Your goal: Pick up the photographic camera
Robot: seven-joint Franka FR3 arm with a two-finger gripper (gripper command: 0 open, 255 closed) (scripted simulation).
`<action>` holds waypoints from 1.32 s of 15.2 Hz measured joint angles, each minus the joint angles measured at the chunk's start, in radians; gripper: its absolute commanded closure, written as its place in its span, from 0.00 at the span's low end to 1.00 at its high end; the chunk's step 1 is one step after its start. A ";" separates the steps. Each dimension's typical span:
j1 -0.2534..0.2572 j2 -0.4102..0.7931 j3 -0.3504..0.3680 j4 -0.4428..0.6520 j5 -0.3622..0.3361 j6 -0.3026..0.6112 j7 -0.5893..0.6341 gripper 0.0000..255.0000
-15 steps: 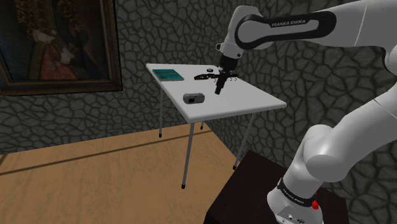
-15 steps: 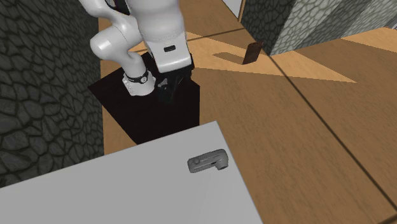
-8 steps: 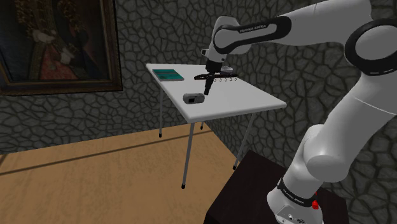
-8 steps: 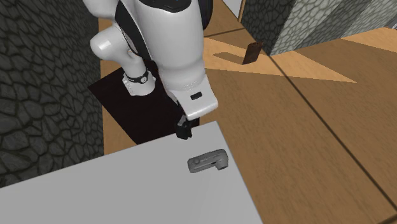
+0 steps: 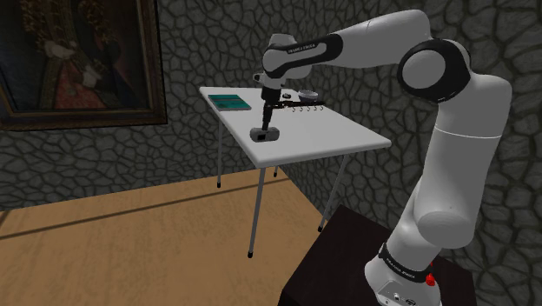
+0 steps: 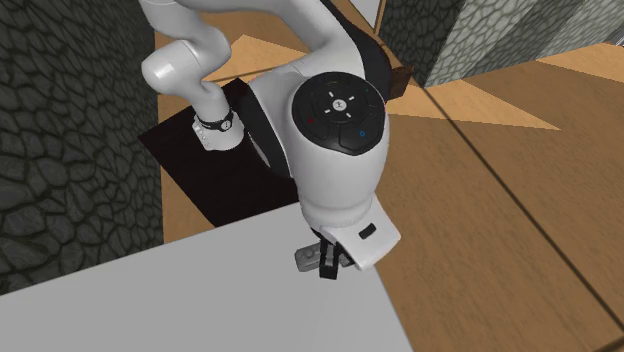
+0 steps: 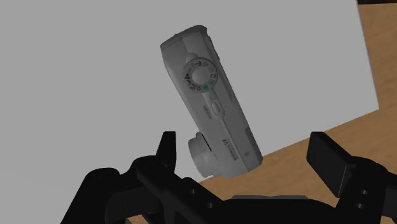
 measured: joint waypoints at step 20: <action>-0.006 0.068 0.006 -0.023 0.018 0.085 -0.035 1.00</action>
